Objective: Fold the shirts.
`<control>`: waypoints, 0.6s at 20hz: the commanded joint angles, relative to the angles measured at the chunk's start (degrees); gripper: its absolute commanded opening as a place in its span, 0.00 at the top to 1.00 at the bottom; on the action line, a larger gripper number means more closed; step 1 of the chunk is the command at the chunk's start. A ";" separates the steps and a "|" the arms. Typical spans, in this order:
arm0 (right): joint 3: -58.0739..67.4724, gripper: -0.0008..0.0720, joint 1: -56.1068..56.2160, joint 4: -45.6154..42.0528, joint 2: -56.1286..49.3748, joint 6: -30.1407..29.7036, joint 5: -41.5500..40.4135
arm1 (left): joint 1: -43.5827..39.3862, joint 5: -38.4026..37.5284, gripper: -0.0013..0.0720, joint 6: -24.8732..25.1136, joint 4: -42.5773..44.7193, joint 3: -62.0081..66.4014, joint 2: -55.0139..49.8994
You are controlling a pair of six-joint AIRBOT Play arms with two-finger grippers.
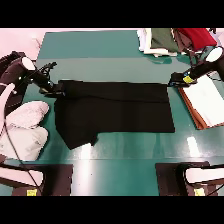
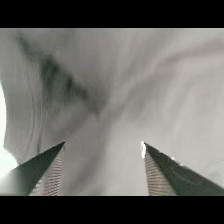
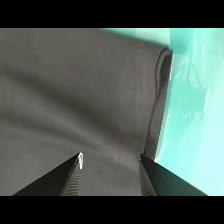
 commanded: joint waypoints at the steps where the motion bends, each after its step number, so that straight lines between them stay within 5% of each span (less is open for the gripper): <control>1: -4.85 0.43 -0.02 0.04 7.89 -1.42 2.03 | -0.02 2.32 0.21 -3.72 1.77 -13.00 11.52; 7: -15.15 0.43 -0.02 0.04 19.78 -1.49 0.46 | -0.02 3.52 0.21 -8.96 1.75 -42.47 34.47; 12: -16.24 0.43 -0.02 0.04 22.32 -1.55 -0.76 | -0.02 8.72 0.21 -12.72 -0.66 -51.95 40.50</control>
